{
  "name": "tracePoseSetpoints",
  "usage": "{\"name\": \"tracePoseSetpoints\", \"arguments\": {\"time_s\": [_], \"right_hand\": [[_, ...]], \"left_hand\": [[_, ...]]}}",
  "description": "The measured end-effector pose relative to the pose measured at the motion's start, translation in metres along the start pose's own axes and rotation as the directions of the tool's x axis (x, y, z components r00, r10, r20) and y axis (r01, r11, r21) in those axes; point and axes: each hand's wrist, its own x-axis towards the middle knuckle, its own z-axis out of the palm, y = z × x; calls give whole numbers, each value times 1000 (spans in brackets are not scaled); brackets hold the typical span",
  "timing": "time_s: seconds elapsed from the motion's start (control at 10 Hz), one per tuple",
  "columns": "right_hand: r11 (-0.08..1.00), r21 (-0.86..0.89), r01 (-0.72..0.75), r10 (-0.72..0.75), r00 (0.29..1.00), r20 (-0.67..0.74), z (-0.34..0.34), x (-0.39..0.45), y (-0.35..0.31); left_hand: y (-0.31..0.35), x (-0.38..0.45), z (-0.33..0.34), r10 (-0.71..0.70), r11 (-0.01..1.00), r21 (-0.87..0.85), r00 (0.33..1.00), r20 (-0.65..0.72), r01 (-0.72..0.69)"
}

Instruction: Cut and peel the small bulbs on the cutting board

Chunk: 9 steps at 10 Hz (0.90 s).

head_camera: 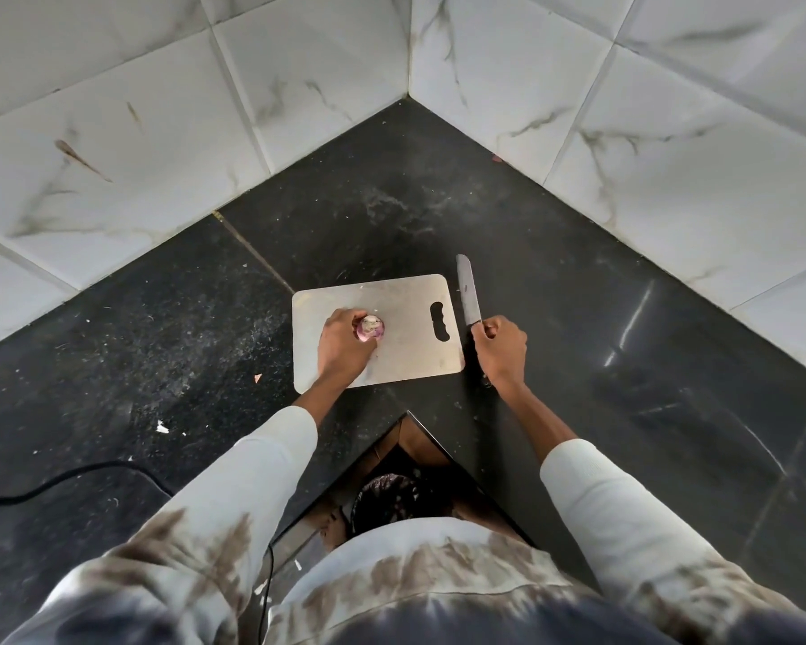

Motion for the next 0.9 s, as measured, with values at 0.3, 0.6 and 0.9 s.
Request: {"name": "tracePoseSetpoints", "arguments": {"time_s": [0.3, 0.6, 0.9], "right_hand": [[994, -60, 92, -93, 996, -4, -3, 0, 7], [980, -148, 132, -125, 990, 60, -6, 2, 6], [974, -162, 160, -157, 987, 32, -6, -2, 4]], "left_hand": [[7, -7, 0, -17, 999, 33, 1000, -6, 17], [9, -11, -2, 6, 998, 57, 1000, -4, -6], [7, -4, -3, 0, 997, 71, 1000, 24, -2]]}}
